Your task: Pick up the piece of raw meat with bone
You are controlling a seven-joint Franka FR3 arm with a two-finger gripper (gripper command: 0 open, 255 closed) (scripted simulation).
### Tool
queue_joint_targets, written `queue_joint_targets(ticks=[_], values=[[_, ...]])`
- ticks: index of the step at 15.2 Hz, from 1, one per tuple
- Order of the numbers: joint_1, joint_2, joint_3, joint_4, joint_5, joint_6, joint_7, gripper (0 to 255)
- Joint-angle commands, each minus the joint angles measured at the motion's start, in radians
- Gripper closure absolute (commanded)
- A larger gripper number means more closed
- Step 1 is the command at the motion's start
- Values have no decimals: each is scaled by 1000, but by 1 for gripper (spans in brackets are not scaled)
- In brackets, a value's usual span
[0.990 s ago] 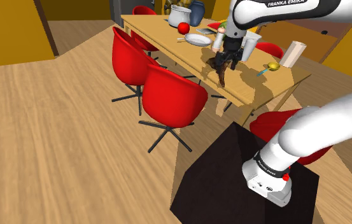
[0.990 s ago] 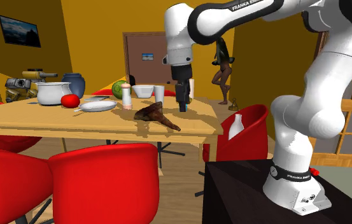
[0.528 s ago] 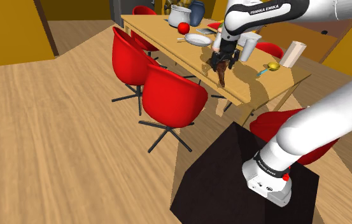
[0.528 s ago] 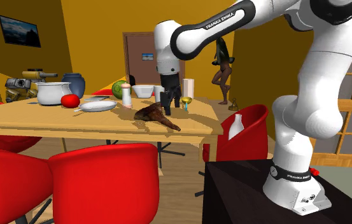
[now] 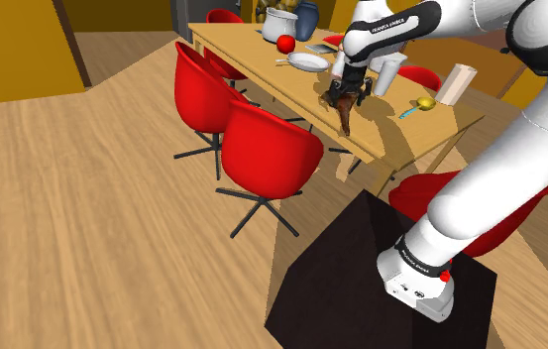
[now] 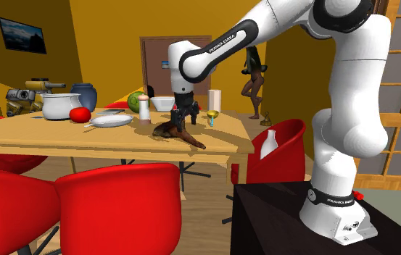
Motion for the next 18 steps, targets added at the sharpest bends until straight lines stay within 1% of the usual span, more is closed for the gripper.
queue_joint_targets(ticks=[1, 3, 10, 12, 13, 18], values=[[-18, 51, -18, 32, -4, 33, 28, 0], [-30, 87, -30, 61, -4, 49, 45, 0], [-33, 133, -32, 10, -4, 144, 58, 0], [-33, 133, -32, 10, -4, 144, 58, 0], [-33, 132, -32, 10, -5, 143, 57, 255], [-33, 133, -32, 10, -5, 143, 58, 255]])
